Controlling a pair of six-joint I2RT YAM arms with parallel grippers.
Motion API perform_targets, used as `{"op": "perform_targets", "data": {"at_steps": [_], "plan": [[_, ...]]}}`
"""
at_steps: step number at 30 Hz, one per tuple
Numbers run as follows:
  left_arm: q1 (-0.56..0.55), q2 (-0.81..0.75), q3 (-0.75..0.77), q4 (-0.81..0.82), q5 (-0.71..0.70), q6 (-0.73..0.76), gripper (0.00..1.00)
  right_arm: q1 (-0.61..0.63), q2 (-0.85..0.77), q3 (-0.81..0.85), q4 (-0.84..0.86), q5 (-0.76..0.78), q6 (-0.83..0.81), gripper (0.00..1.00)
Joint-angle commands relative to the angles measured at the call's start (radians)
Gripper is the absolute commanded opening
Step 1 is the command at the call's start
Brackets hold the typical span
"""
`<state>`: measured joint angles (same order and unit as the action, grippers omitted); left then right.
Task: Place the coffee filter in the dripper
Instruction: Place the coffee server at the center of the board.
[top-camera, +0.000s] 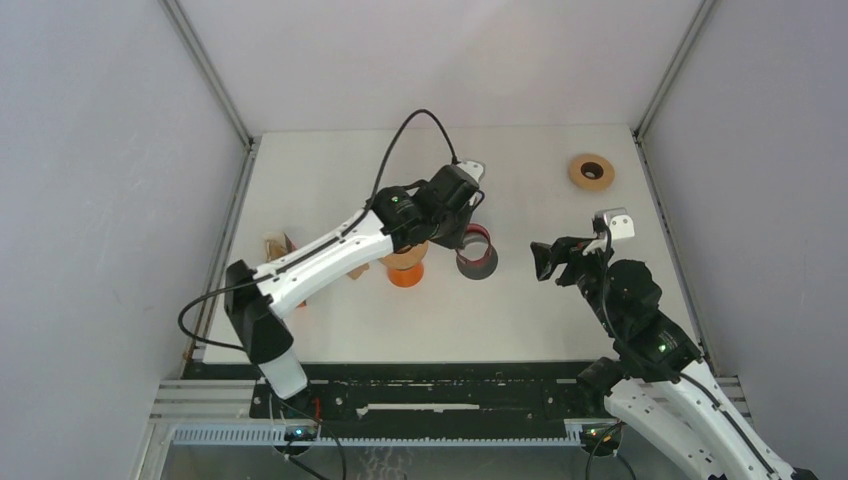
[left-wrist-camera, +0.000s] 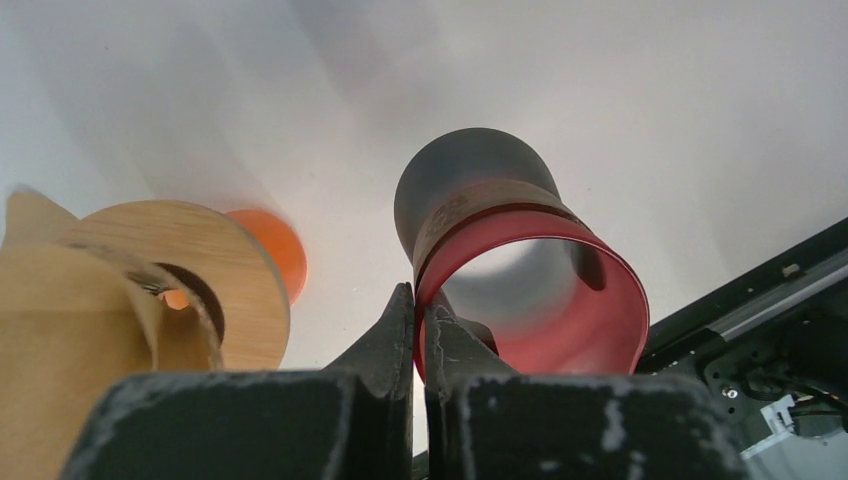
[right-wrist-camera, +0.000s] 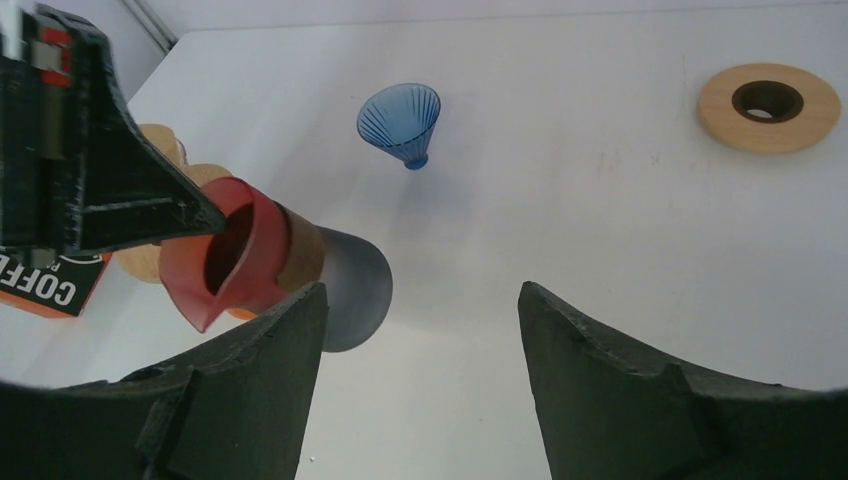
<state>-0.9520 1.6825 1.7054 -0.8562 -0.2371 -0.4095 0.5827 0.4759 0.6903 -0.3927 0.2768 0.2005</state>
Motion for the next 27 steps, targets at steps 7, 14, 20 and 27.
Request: {"op": "perform_targets", "data": {"at_steps": [7, 14, 20, 27], "plan": [[-0.013, 0.107, 0.101, 0.007, -0.007, 0.018, 0.02, -0.004, 0.0, -0.012, 0.041, 0.03, 0.024, 0.78], [-0.011, 0.185, 0.128, 0.011, 0.009, 0.019, 0.02, -0.004, 0.003, -0.012, 0.037, 0.033, 0.016, 0.78], [-0.008, 0.228, 0.134, 0.011, 0.02, 0.023, 0.02, -0.005, 0.008, -0.012, 0.035, 0.035, 0.014, 0.78], [0.007, 0.263, 0.132, 0.013, 0.048, 0.02, 0.03, -0.006, 0.015, -0.012, 0.038, 0.03, 0.014, 0.78]]}}
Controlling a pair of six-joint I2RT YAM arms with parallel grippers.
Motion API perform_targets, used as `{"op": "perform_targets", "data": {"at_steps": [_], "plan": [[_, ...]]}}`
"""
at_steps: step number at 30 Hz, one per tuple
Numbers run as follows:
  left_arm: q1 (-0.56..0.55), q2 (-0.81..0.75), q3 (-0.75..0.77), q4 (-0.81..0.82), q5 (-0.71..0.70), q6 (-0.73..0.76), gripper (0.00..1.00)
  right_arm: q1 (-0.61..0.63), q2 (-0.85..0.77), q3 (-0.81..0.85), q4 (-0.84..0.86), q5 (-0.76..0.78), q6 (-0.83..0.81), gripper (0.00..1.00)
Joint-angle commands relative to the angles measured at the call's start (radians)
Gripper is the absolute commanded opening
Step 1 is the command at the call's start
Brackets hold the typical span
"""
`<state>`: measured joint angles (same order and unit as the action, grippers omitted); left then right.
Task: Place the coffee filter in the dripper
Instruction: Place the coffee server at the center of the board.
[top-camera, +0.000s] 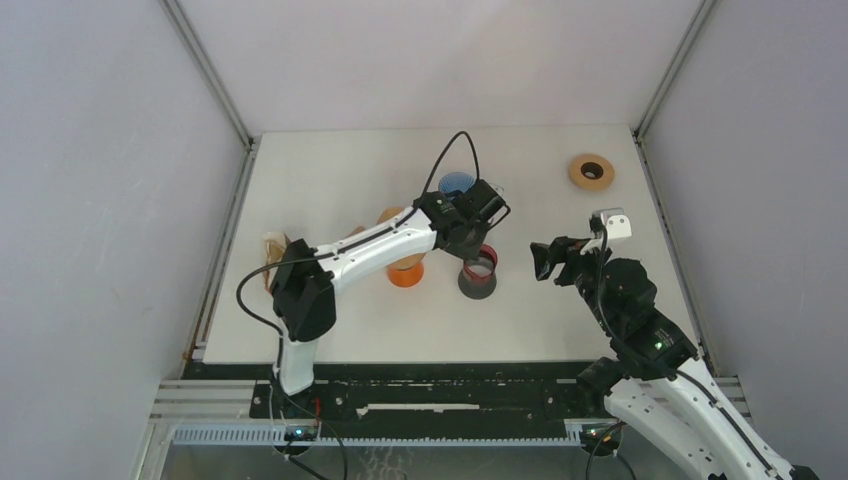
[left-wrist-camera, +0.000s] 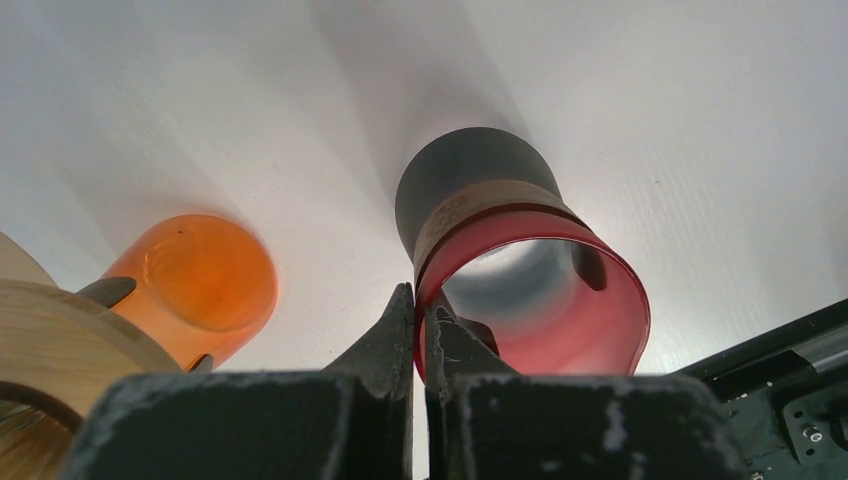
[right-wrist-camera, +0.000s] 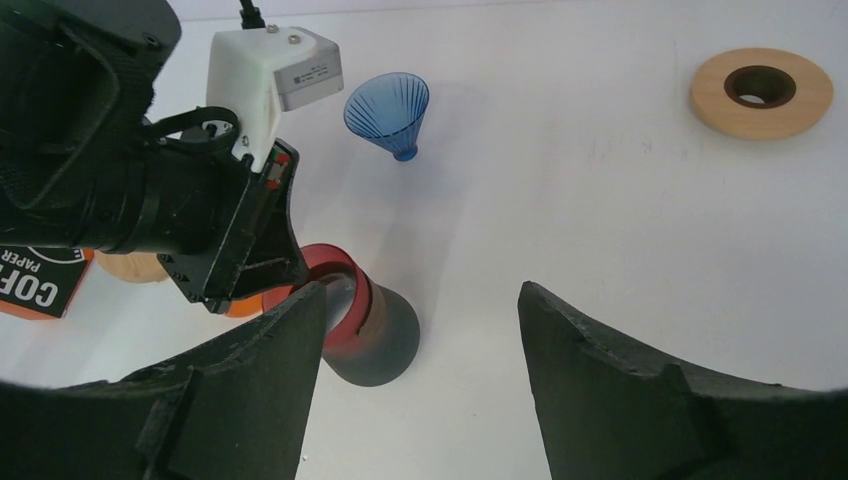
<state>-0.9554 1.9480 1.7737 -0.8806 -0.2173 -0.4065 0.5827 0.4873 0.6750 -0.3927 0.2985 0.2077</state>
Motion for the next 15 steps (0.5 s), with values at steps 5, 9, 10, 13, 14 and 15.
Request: {"op": "perform_targets", "data": {"at_steps": [5, 9, 10, 13, 14, 15], "plan": [[0.019, 0.001, 0.057, 0.045, 0.036, 0.016, 0.08, -0.006, 0.005, 0.004, 0.038, 0.006, 0.007, 0.78], [0.024, 0.008, 0.046, 0.049, 0.044, 0.012, 0.12, -0.006, 0.005, 0.003, 0.038, 0.004, 0.007, 0.78], [0.025, 0.007, 0.044, 0.049, 0.046, 0.012, 0.14, -0.006, 0.004, 0.003, 0.037, 0.003, 0.007, 0.78], [0.029, 0.002, 0.04, 0.05, 0.044, 0.011, 0.18, -0.007, 0.001, 0.003, 0.035, 0.003, 0.007, 0.78], [0.03, -0.001, 0.039, 0.049, 0.042, 0.012, 0.19, -0.007, 0.001, 0.003, 0.034, 0.003, 0.007, 0.78], [0.031, -0.002, 0.038, 0.049, 0.041, 0.012, 0.2, -0.007, 0.001, 0.003, 0.035, 0.004, 0.008, 0.78]]}}
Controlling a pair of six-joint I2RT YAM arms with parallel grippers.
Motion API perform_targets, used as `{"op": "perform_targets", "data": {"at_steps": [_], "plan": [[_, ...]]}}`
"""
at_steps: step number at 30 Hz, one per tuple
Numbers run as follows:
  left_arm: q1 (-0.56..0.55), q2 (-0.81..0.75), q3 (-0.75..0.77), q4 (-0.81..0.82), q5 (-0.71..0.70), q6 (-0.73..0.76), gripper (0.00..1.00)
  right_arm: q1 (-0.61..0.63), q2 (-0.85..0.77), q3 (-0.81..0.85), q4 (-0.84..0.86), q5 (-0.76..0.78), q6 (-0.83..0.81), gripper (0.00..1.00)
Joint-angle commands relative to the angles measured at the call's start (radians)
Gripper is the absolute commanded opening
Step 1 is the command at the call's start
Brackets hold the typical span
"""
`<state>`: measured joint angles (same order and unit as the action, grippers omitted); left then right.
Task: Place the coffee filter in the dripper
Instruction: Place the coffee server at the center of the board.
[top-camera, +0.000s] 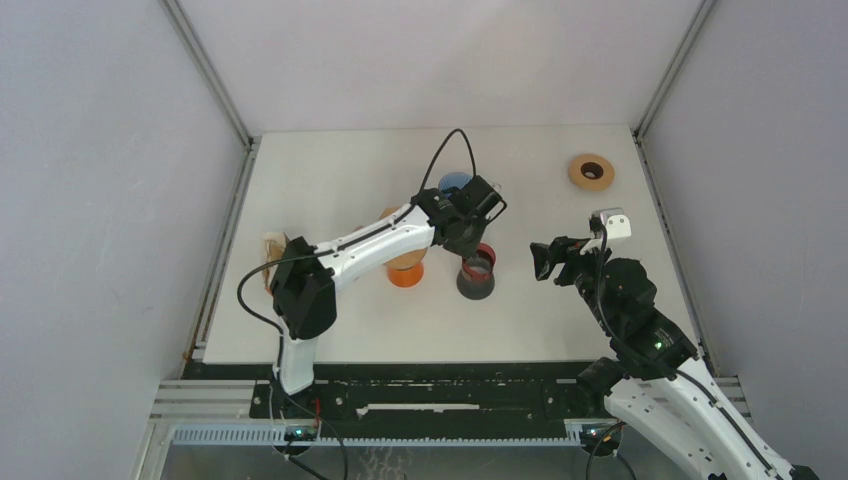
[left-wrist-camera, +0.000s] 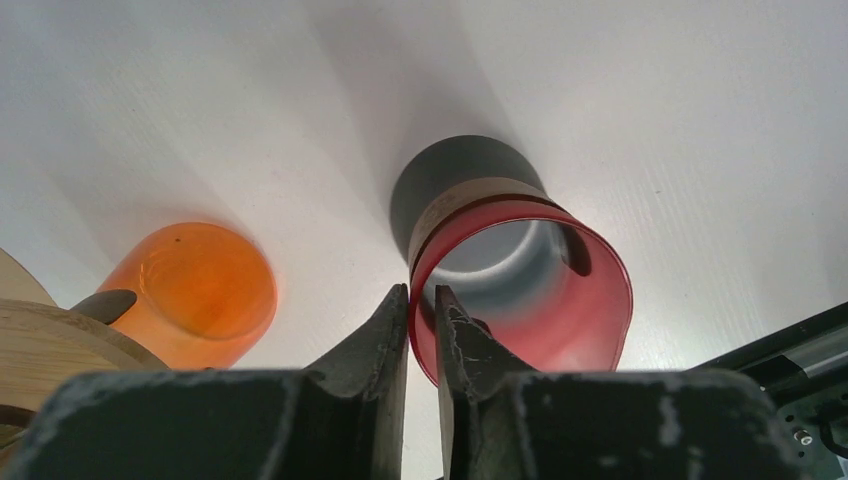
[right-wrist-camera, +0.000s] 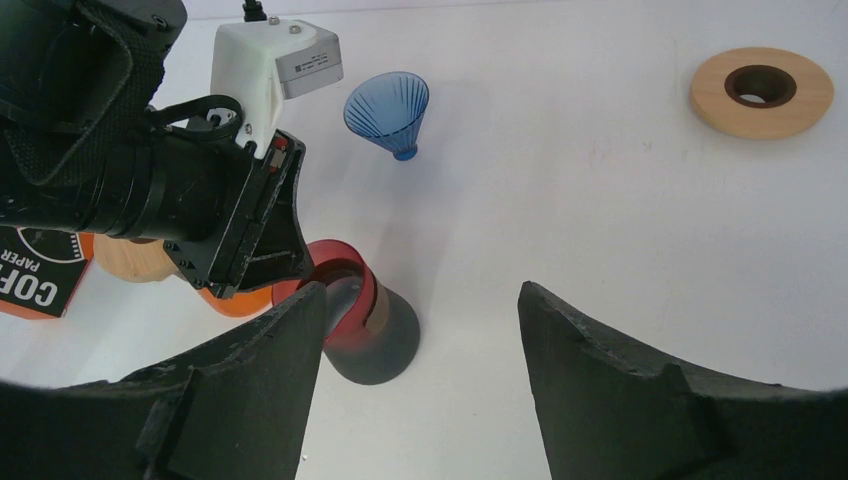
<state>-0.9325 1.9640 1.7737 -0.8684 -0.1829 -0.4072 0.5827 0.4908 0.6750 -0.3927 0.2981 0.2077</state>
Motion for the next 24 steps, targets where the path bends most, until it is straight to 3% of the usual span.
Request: {"op": "perform_targets", "data": {"at_steps": [1, 11, 24], "plan": [[0.01, -0.019, 0.038, 0.037, 0.007, 0.014, 0.21, -0.007, -0.003, 0.003, 0.035, 0.004, 0.009, 0.78], [0.02, -0.082, 0.052, 0.034, 0.006, 0.013, 0.35, -0.007, -0.011, 0.004, 0.042, -0.007, 0.006, 0.78], [0.058, -0.372, 0.061, 0.021, 0.008, 0.023, 0.62, -0.015, 0.06, 0.041, 0.045, -0.086, -0.011, 0.84]]}}
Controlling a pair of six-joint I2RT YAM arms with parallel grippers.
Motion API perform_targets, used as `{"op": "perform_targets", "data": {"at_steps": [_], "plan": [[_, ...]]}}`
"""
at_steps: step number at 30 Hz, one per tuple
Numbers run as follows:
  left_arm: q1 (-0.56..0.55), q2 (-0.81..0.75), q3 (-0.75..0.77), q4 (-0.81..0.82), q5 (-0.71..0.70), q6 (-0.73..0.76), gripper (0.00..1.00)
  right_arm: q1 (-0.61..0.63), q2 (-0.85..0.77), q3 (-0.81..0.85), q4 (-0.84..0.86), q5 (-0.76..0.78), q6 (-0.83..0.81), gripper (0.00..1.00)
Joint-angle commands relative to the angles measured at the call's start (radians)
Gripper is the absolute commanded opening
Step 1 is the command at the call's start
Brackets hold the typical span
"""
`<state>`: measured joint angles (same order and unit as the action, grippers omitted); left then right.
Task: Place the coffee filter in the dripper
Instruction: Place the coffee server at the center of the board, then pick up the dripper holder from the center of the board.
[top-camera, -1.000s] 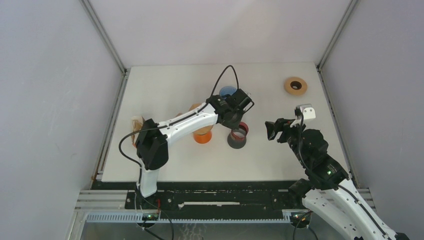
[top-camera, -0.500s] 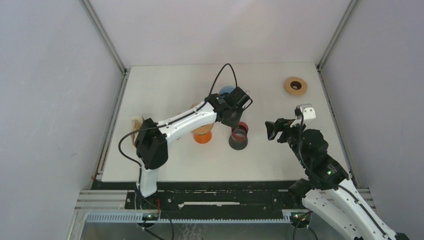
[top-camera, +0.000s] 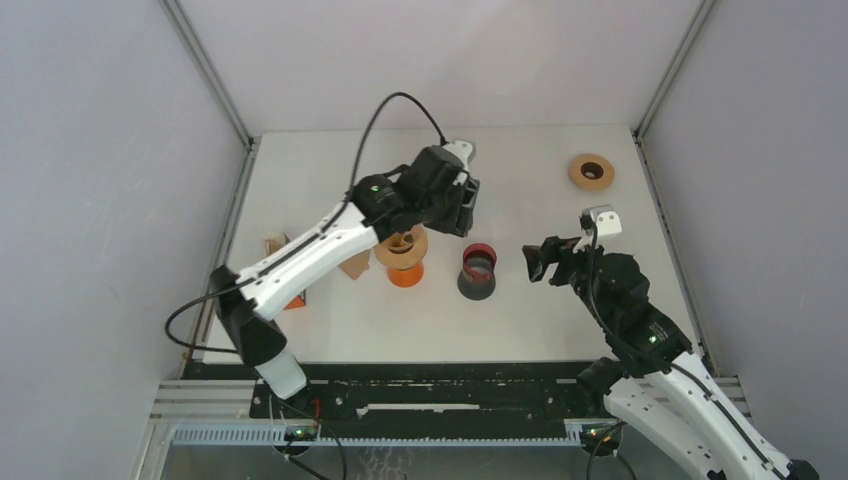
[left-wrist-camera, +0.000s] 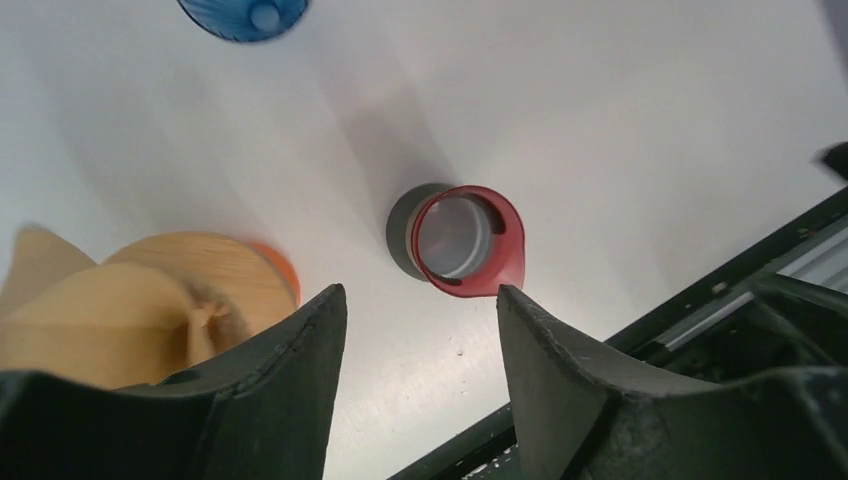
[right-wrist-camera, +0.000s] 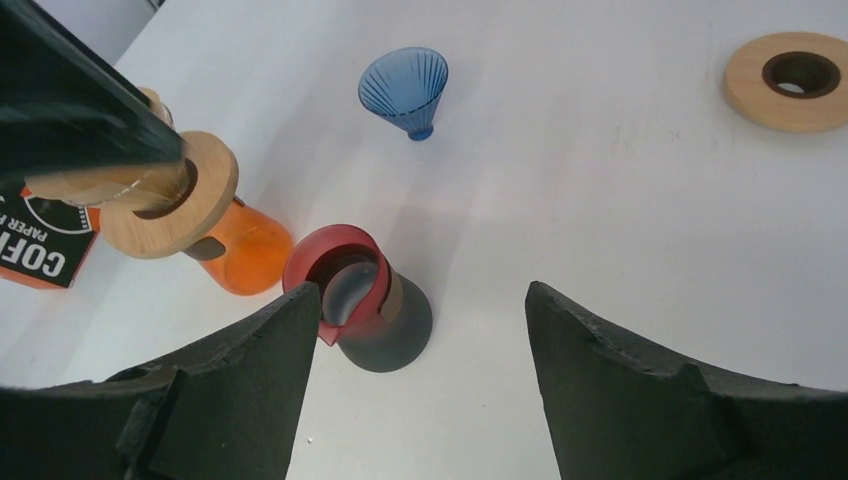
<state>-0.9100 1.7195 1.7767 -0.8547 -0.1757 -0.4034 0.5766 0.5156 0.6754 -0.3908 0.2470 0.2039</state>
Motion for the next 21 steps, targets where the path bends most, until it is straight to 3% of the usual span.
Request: {"op": "perform_targets", "data": {"at_steps": [1, 5, 8, 16, 21], "plan": [[0.047, -0.152, 0.049, 0.005, 0.001, 0.022, 0.64, -0.01, 0.044, 0.048, 0.042, -0.041, -0.009, 0.84], [0.109, -0.258, -0.014, 0.01, 0.0, 0.026, 0.68, -0.017, 0.09, 0.081, 0.031, -0.051, -0.016, 0.89], [0.165, -0.355, -0.093, 0.03, -0.004, 0.033, 0.72, -0.025, 0.125, 0.104, 0.026, -0.05, -0.022, 0.99], [0.349, -0.594, -0.292, 0.031, -0.041, 0.078, 0.84, -0.101, 0.261, 0.146, 0.033, -0.096, -0.01, 1.0], [0.493, -0.786, -0.501, 0.109, -0.089, 0.11, 0.98, -0.277, 0.354, 0.157, 0.075, -0.267, 0.07, 1.0]]}}
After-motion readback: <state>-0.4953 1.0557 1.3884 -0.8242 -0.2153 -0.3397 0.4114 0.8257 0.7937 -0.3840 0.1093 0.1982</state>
